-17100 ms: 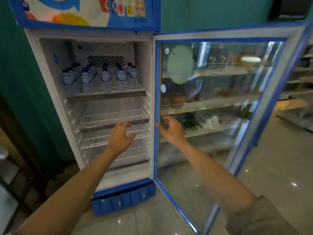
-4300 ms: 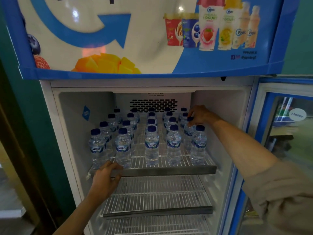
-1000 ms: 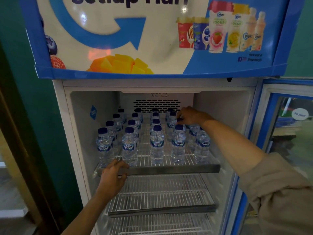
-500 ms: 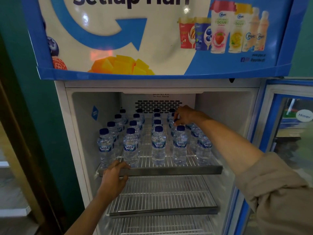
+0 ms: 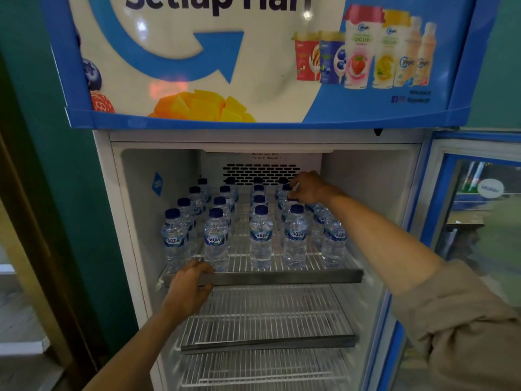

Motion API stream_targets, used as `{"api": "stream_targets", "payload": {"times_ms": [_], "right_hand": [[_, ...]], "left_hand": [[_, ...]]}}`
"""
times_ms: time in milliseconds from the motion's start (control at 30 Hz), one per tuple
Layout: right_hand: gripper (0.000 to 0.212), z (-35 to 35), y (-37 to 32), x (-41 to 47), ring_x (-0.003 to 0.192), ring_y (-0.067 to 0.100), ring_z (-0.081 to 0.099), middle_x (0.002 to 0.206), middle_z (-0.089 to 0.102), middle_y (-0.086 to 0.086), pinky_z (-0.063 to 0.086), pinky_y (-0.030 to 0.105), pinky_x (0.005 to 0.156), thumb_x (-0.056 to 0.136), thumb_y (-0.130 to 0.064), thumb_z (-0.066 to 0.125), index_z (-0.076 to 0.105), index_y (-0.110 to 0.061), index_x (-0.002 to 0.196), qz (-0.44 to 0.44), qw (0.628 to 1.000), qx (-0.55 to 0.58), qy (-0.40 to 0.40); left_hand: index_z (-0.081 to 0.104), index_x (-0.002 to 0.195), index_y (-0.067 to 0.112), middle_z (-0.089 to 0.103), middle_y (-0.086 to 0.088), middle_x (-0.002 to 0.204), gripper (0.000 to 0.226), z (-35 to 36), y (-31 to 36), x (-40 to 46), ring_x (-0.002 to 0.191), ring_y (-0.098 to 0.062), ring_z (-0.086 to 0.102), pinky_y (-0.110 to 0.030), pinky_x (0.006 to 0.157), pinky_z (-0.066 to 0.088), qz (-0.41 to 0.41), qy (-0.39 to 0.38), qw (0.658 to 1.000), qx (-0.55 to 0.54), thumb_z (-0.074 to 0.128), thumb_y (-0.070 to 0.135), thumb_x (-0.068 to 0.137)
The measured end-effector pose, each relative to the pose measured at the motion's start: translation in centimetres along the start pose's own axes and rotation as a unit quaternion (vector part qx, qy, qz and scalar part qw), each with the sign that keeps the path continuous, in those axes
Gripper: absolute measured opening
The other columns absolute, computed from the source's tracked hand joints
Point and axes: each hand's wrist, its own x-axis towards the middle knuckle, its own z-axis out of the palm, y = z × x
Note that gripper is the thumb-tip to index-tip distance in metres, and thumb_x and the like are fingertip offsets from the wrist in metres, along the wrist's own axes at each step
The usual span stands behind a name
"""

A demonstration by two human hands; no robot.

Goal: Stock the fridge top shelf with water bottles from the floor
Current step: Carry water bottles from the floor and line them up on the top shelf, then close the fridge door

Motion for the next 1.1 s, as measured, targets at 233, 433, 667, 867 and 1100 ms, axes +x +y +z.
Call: {"api": "stream_targets", "payload": {"times_ms": [233,433,667,867,1100], "right_hand": [[0.046,-1.3,-0.2,-7.1,0.121,0.029,0.056,0.136,0.057,0.012,0.048,0.034,0.102,0.099,-0.034,0.056,0.052,-0.01,0.138,0.04,0.994,0.051,0.082],[0.058,0.6,-2.3,-17.5,0.115,0.03,0.062,0.129,0.063,0.015,0.052,0.035,0.096,0.094,-0.044,0.063,0.055,-0.007,0.137,0.046,0.985,0.103,0.133],[0.062,4.1,-3.4,-28.8,0.122,0.032,0.056,0.136,0.057,0.013,0.05,0.038,0.096,0.093,-0.051,0.061,0.049,-0.015,0.141,0.068,0.988,0.078,0.117],[0.066,2.7,-2.7,-38.6,0.131,0.028,0.048,0.143,0.051,0.008,0.044,0.041,0.103,0.091,-0.058,0.059,0.045,-0.023,0.145,0.076,0.983,0.085,0.144],[0.061,-0.2,-2.3,-53.2,0.128,0.029,0.049,0.142,0.048,0.007,0.045,0.048,0.103,0.094,-0.052,0.059,0.044,-0.02,0.144,0.032,0.972,0.087,0.215]], "left_hand": [[0.061,0.123,0.012,0.063,-0.006,0.125,0.036,-2.6,3.3,-0.7,0.112,-0.022,0.06,-0.032,0.096,0.045,0.02,-0.016,1.0,0.012,0.067,0.017,0.087],[0.056,0.128,0.012,0.057,-0.01,0.129,0.045,-4.9,8.5,-1.8,0.116,-0.03,0.056,-0.047,0.096,0.047,0.057,0.009,0.998,0.004,0.067,0.028,0.087],[0.051,0.131,0.016,0.051,-0.008,0.131,0.045,-5.5,14.2,-7.0,0.12,-0.031,0.05,-0.05,0.093,0.047,0.062,0.012,0.997,0.047,0.061,0.032,0.09],[0.048,0.13,0.016,0.049,-0.007,0.127,0.046,-5.5,18.2,-14.0,0.118,-0.03,0.048,-0.052,0.093,0.045,0.068,-0.003,0.997,0.035,0.06,0.03,0.088],[0.045,0.136,0.013,0.046,-0.009,0.136,0.051,-5.6,24.5,-24.7,0.125,-0.032,0.045,-0.052,0.096,0.043,0.05,0.006,0.999,0.02,0.06,0.031,0.091]]}}
